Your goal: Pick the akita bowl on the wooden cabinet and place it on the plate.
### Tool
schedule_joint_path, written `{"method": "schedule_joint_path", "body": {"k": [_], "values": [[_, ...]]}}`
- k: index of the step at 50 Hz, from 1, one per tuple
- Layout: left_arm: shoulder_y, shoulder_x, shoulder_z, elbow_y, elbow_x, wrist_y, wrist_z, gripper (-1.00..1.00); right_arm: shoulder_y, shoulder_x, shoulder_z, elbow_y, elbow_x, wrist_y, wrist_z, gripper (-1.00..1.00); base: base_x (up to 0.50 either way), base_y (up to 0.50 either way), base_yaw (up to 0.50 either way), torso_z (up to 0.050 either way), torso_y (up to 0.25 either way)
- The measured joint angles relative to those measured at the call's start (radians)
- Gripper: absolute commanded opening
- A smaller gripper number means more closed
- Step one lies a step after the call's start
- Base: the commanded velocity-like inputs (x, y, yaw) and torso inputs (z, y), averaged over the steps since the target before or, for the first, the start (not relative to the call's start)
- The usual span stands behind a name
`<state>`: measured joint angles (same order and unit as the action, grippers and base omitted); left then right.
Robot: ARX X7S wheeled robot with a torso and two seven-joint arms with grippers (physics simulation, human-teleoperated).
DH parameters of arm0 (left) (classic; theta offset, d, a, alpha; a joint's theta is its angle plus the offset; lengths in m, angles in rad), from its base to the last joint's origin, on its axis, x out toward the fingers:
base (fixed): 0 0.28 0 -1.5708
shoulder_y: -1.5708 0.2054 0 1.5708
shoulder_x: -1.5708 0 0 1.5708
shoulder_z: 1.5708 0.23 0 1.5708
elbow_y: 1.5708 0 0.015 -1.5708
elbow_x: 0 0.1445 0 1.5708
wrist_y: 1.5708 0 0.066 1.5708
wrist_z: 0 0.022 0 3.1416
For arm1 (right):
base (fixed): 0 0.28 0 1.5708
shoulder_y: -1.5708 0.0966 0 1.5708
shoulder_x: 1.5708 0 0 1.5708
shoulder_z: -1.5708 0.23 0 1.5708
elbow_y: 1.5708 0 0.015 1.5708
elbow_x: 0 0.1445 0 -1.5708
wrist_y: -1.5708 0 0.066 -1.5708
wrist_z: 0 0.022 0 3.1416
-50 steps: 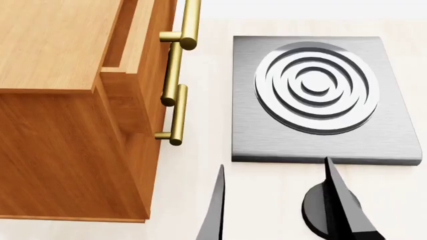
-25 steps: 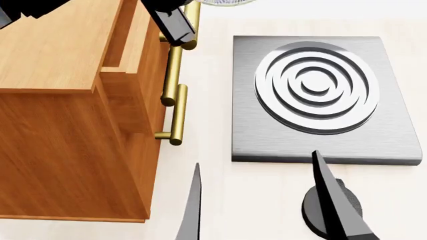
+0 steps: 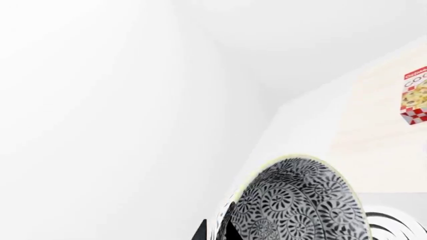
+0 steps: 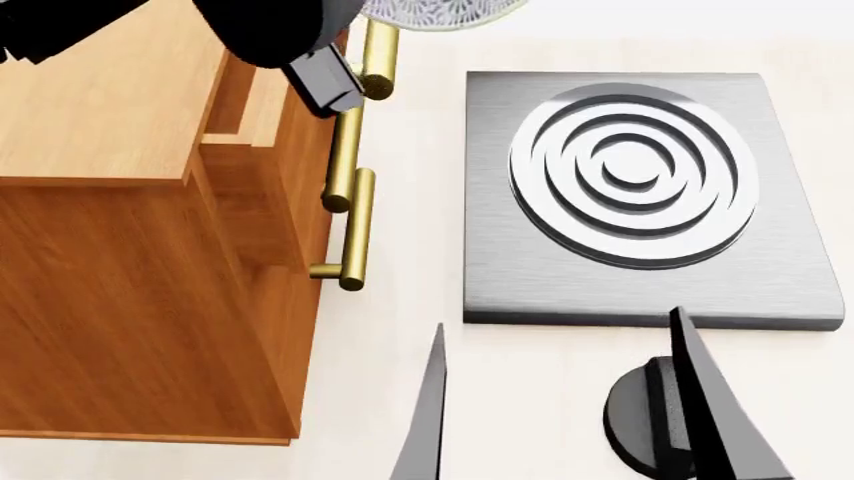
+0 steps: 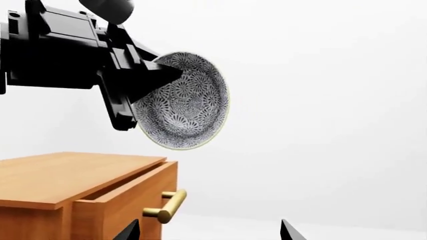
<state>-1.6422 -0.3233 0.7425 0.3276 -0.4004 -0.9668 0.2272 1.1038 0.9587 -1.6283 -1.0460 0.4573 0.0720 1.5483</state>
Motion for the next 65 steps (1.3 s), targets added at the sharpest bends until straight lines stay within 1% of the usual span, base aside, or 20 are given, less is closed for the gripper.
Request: {"method": "schedule_joint_path", "body": {"k": [17, 39, 65], "values": [[0.023, -0.028, -0.013, 0.053, -0.023, -0.014, -0.002, -1.0, 0.024, 0.004, -0.028, -0.001, 0.001, 0.0, 0.016, 1.0, 0.0, 0.0, 0.0, 0.0, 0.0], [0.087, -0.047, -0.01, 0.161, -0.065, -0.04, -0.014, -1.0, 0.027, 0.014, -0.03, -0.001, -0.001, -0.006, 0.019, 1.0, 0.0, 0.0, 0.0, 0.0, 0.0], [0.158, -0.066, -0.059, 0.319, -0.139, -0.091, -0.056, -1.0, 0.026, 0.029, -0.03, -0.001, -0.006, -0.011, 0.02, 1.0, 0.0, 0.0, 0.0, 0.0, 0.0]]}}
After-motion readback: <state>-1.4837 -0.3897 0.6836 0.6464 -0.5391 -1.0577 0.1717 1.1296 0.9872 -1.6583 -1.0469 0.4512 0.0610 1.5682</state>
